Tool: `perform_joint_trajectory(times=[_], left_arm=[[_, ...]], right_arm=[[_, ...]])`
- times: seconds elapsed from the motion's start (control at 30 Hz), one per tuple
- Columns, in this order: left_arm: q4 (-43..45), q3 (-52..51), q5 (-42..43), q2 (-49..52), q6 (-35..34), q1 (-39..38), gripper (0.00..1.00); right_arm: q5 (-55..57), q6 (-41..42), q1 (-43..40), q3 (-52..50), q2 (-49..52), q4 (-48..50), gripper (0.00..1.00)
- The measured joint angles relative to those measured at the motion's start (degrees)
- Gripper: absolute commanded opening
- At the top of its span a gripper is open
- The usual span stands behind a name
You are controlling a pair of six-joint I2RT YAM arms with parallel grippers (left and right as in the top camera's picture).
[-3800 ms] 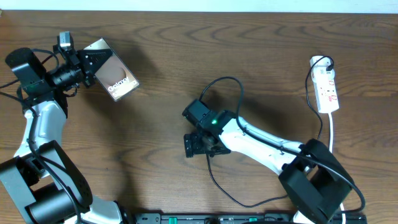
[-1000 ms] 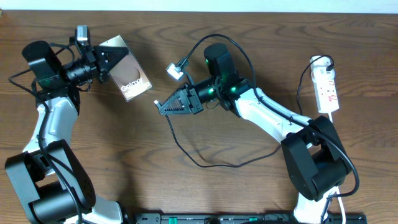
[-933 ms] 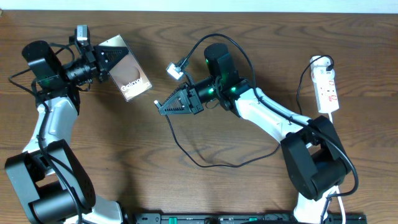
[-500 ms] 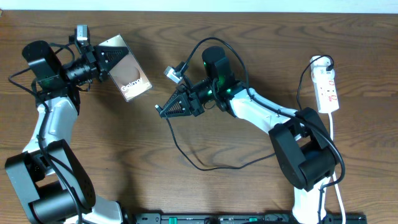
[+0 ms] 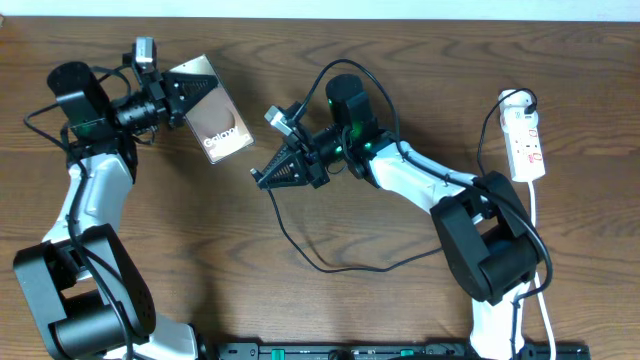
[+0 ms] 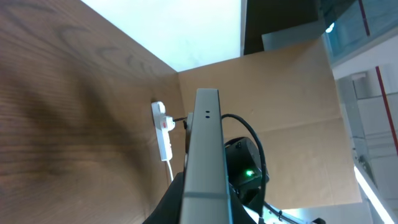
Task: Plug charger to phone and switch on socket
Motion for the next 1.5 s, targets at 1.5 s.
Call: perform_joint_trajectory(times=[1.5], left_arm=[[0.0, 0.0, -7.3, 0.0, 1.7, -3.1, 0.07]], right_arm=[[7.2, 31.1, -0.4, 0.0, 3.8, 27.2, 0.01]])
